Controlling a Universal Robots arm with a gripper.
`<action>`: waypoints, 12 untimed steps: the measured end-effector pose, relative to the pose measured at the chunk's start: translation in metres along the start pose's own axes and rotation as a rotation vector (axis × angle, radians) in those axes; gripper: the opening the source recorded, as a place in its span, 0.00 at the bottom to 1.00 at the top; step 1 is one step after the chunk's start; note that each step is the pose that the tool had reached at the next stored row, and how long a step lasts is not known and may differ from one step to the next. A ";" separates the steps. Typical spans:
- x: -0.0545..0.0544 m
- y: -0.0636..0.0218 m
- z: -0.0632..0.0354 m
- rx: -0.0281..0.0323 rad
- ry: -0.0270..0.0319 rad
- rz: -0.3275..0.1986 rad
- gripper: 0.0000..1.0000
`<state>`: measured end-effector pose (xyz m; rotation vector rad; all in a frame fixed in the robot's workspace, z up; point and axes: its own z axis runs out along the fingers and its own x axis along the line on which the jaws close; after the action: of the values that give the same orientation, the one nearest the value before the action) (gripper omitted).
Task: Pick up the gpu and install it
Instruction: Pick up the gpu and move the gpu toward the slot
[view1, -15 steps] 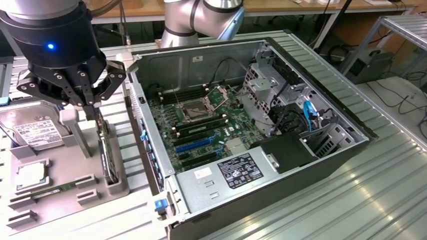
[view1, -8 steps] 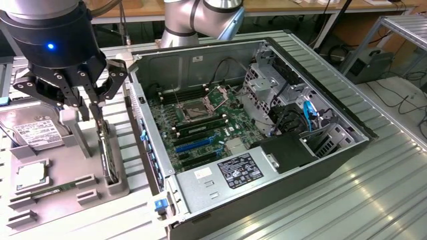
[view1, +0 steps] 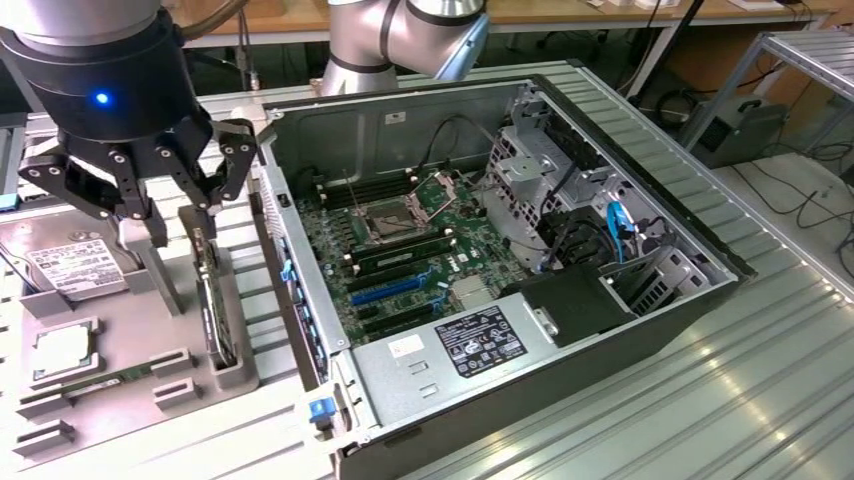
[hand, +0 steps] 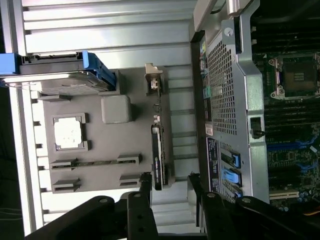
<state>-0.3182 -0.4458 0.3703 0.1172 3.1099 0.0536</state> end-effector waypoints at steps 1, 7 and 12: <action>0.002 0.0000 0.0027 0.0000 0.0000 0.000 0.42; 0.006 -0.0006 0.0175 -0.0001 -0.0021 0.002 0.42; 0.007 0.0002 0.0265 0.0000 -0.0027 0.005 0.42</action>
<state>-0.3239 -0.4442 0.3436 0.1255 3.1069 0.0536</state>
